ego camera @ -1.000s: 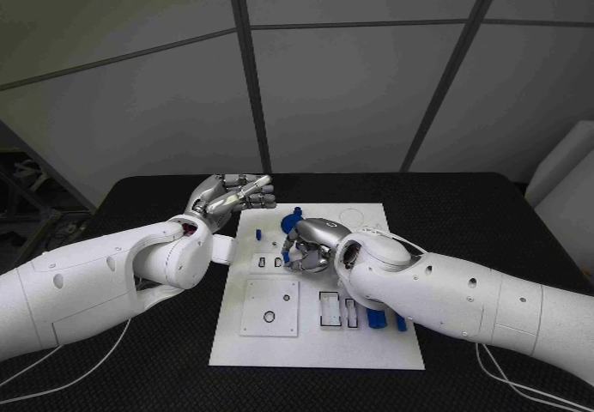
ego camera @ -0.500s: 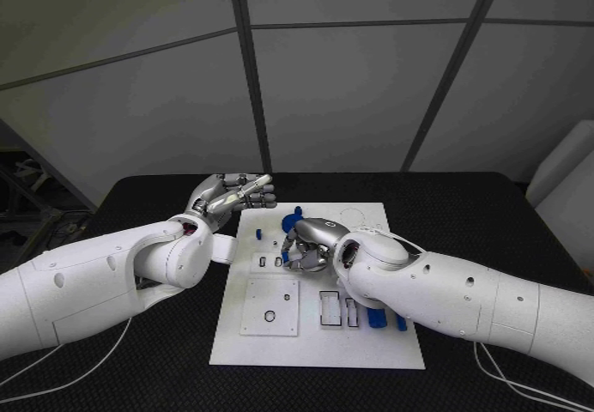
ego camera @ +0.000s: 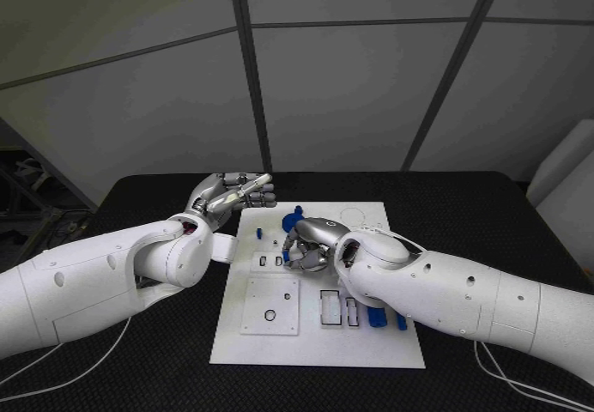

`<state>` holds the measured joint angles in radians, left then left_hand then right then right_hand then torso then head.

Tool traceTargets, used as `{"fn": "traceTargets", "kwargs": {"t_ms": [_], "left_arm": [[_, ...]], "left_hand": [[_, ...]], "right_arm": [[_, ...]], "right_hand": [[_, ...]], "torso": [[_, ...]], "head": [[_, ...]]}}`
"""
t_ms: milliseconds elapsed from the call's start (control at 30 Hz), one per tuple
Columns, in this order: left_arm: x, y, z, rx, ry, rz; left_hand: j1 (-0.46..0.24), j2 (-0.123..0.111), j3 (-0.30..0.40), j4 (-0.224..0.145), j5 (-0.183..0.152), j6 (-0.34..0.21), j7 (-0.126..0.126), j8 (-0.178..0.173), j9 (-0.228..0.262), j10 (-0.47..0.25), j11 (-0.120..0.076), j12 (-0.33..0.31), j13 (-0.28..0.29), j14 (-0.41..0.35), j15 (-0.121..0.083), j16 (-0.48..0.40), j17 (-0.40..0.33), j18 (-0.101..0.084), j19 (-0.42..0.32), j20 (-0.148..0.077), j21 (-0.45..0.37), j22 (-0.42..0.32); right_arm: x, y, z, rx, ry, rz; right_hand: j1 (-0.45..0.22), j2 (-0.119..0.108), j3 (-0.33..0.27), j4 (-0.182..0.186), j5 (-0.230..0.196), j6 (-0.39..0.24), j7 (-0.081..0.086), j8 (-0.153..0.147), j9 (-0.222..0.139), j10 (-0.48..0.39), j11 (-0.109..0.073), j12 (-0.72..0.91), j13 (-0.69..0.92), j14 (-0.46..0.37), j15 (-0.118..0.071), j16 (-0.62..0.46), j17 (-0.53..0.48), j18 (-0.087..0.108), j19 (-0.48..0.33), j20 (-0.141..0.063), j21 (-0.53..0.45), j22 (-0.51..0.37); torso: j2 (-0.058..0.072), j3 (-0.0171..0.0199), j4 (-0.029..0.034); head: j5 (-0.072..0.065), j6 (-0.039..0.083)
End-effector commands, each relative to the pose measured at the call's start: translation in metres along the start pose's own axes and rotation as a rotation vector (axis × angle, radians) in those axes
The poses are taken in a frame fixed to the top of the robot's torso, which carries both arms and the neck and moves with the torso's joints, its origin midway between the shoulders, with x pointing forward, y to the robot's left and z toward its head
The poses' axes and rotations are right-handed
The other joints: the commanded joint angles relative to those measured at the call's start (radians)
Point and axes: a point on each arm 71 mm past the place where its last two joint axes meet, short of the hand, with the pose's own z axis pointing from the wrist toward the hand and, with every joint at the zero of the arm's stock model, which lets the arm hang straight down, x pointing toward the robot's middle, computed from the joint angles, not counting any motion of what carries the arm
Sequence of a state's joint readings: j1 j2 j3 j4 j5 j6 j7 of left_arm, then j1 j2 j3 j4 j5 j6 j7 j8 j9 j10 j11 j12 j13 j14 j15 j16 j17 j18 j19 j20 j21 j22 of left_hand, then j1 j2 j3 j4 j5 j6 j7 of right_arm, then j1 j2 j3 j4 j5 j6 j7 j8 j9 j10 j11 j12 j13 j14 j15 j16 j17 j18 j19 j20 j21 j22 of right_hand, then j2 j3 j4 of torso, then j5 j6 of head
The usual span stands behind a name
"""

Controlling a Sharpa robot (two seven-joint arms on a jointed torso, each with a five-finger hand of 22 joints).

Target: Assemble the parts on the task board

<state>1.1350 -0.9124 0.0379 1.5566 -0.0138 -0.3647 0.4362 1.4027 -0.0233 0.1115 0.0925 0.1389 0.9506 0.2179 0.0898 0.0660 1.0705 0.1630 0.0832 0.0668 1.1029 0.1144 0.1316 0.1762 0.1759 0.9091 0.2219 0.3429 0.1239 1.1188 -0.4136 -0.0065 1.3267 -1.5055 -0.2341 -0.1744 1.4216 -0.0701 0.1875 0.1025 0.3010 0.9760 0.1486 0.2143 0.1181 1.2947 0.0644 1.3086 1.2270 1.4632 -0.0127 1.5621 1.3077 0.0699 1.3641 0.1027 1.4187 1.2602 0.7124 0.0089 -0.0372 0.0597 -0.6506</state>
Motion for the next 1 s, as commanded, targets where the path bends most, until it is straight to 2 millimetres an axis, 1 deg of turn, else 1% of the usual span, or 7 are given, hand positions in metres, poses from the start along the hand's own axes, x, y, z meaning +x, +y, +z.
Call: {"fn": "traceTargets", "kwargs": {"t_ms": [33,300,433,767,1000], "left_arm": [[0.0012,-0.0016,0.0004,0.009,0.013,0.000],[0.0009,-0.0015,0.0004,0.008,0.012,0.001],[0.0006,-0.0016,0.0003,0.008,0.010,0.002],[0.0005,-0.0016,0.0004,0.009,0.009,0.002],[0.0006,-0.0015,0.0006,0.008,0.010,0.002]], "left_hand": [[-0.001,0.007,-0.001,-0.003,-0.004,0.004,0.003,-0.003,0.000,0.002,0.003,-0.007,0.000,-0.001,0.005,-0.004,0.002,0.007,0.003,0.006,-0.004,-0.001],[-0.001,0.007,-0.001,-0.003,-0.004,0.004,0.003,-0.003,0.000,0.002,0.003,-0.007,0.000,-0.001,0.005,-0.004,0.002,0.007,0.003,0.006,-0.004,-0.001],[-0.003,0.008,-0.001,-0.002,-0.004,0.004,0.003,-0.004,0.000,0.001,0.003,-0.007,0.000,0.000,0.005,-0.004,0.002,0.007,0.003,0.006,-0.004,-0.001],[-0.003,0.008,-0.001,-0.002,-0.004,0.004,0.003,-0.004,0.000,0.001,0.003,-0.007,0.000,0.000,0.005,-0.004,0.002,0.007,0.003,0.006,-0.004,-0.001],[-0.003,0.008,-0.001,-0.002,-0.004,0.004,0.003,-0.004,0.000,0.001,0.003,-0.007,0.000,0.000,0.005,-0.004,0.002,0.007,0.003,0.006,-0.004,-0.001]], "right_arm": [[0.0030,-0.0018,-0.0002,0.013,0.027,-0.015],[0.0034,-0.0019,0.0000,0.015,0.031,-0.017],[0.0036,-0.0015,0.0002,0.014,0.033,-0.017],[0.0038,-0.0001,0.0009,0.012,0.032,-0.016],[0.0034,-0.0003,0.0009,0.015,0.027,-0.016]], "right_hand": [[-0.007,-0.006,0.004,0.001,-0.006,-0.011,0.002,-0.007,-0.004,-0.009,0.002,-0.006,-0.004,0.103,0.008,0.002,0.246,-0.003,-0.006,0.001,-0.007,-0.001],[-0.017,-0.019,0.006,0.002,-0.008,-0.042,0.014,-0.022,-0.010,-0.025,0.013,-0.018,-0.016,0.103,0.017,0.002,0.246,-0.002,-0.010,0.009,-0.010,-0.006],[-0.019,-0.021,0.006,0.002,-0.008,-0.047,0.016,-0.025,-0.011,-0.030,0.014,-0.022,-0.021,0.103,0.019,0.001,0.244,-0.001,-0.012,0.011,-0.012,-0.009],[-0.022,-0.023,0.005,0.004,-0.008,-0.051,0.018,-0.027,-0.012,-0.033,0.016,-0.024,-0.023,0.103,0.021,0.001,0.243,-0.001,-0.015,0.012,-0.014,-0.012],[-0.031,-0.031,0.002,0.006,-0.017,-0.075,0.024,-0.036,-0.015,-0.049,0.023,-0.033,-0.035,0.103,0.027,0.001,0.244,0.001,-0.021,0.019,-0.019,-0.019]], "torso": [[0.000,-0.0003,-0.0005],[0.000,0.0000,0.0001],[0.000,-0.0004,-0.0002],[0.000,-0.0003,0.0000],[0.000,-0.0001,-0.0004]], "head": [[-0.001,0.000],[-0.001,-0.001],[-0.002,-0.001],[-0.001,-0.001],[-0.002,-0.003]]}}
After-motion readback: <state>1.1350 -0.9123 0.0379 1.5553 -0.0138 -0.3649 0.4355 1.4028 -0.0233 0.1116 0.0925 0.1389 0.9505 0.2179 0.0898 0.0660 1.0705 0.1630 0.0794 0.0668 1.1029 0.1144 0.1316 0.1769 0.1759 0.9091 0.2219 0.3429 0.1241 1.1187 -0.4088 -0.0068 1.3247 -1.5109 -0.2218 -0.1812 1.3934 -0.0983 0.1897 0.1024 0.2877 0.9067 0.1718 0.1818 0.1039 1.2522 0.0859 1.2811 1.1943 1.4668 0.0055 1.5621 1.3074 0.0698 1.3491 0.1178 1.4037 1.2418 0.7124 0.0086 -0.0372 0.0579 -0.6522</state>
